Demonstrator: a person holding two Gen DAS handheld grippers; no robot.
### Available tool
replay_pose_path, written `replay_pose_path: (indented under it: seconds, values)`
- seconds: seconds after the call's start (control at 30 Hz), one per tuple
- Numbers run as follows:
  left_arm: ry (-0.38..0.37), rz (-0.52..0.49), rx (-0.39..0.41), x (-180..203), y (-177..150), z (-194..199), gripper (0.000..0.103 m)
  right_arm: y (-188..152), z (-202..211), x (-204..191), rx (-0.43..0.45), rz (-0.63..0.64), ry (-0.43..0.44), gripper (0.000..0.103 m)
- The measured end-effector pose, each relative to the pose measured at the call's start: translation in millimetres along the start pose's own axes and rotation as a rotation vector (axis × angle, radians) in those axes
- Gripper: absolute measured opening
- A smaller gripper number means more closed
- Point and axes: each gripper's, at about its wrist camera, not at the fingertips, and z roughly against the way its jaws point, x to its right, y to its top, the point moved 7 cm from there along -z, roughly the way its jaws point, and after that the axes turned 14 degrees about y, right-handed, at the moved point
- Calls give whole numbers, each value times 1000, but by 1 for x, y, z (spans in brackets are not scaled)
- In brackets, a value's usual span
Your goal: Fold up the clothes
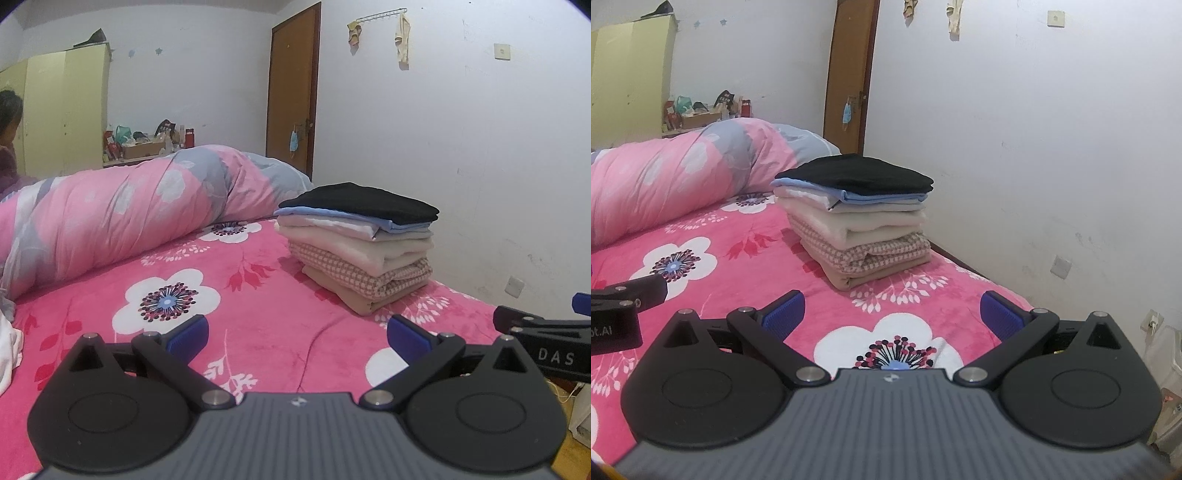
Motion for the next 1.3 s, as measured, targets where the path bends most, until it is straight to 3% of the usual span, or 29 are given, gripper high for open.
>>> replay_pose_path:
  seconds: [1.3]
  values:
    - [8, -21, 6, 4, -4, 3, 103, -2, -1, 6, -5, -15, -14, 102]
